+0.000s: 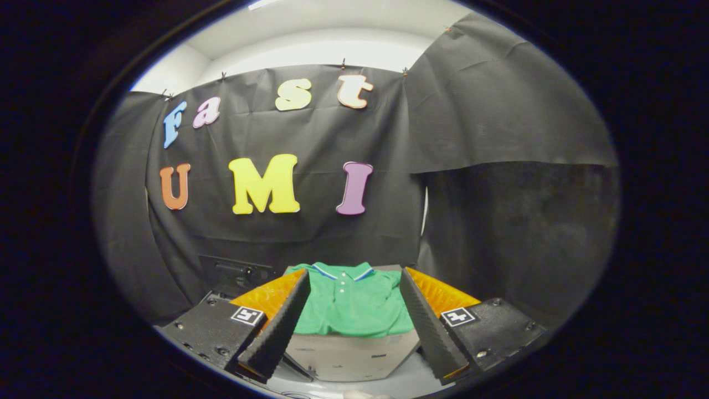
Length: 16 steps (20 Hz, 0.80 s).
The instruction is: Put the clothes into the washing machine and then close the washing machine lid.
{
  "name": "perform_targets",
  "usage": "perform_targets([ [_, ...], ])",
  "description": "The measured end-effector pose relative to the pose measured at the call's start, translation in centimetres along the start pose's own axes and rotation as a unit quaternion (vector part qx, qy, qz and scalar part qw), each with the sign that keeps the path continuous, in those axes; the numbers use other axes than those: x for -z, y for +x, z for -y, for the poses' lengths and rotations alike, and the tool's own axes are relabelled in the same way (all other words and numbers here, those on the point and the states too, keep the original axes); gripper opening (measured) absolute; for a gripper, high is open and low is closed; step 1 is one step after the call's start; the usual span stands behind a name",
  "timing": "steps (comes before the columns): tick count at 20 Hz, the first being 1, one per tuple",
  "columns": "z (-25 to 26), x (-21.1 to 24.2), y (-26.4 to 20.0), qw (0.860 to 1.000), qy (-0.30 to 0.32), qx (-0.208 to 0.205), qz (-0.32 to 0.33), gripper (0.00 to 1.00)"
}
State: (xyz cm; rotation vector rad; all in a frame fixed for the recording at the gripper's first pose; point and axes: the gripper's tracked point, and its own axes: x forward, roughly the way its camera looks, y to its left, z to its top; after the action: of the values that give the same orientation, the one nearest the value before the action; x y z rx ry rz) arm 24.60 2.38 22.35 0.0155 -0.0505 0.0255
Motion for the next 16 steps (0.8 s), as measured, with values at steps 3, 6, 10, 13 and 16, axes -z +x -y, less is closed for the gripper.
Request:
perform_targets([
  [3, -0.5, -0.3, 4.9, 1.0, -0.003, -0.008, -0.025, 1.0],
  [6, -1.4, 0.4, 9.8, 0.998, -0.003, -0.018, -0.056, 1.0],
  [10, -1.9, 2.9, 15.7, 0.993, -0.001, -0.023, -0.12, 1.0],
  [13, -2.1, 6.0, 19.7, 0.984, -0.003, -0.014, -0.179, 1.0],
  [16, -2.3, 9.9, 21.9, 0.97, -0.003, -0.018, -0.243, 1.0],
])
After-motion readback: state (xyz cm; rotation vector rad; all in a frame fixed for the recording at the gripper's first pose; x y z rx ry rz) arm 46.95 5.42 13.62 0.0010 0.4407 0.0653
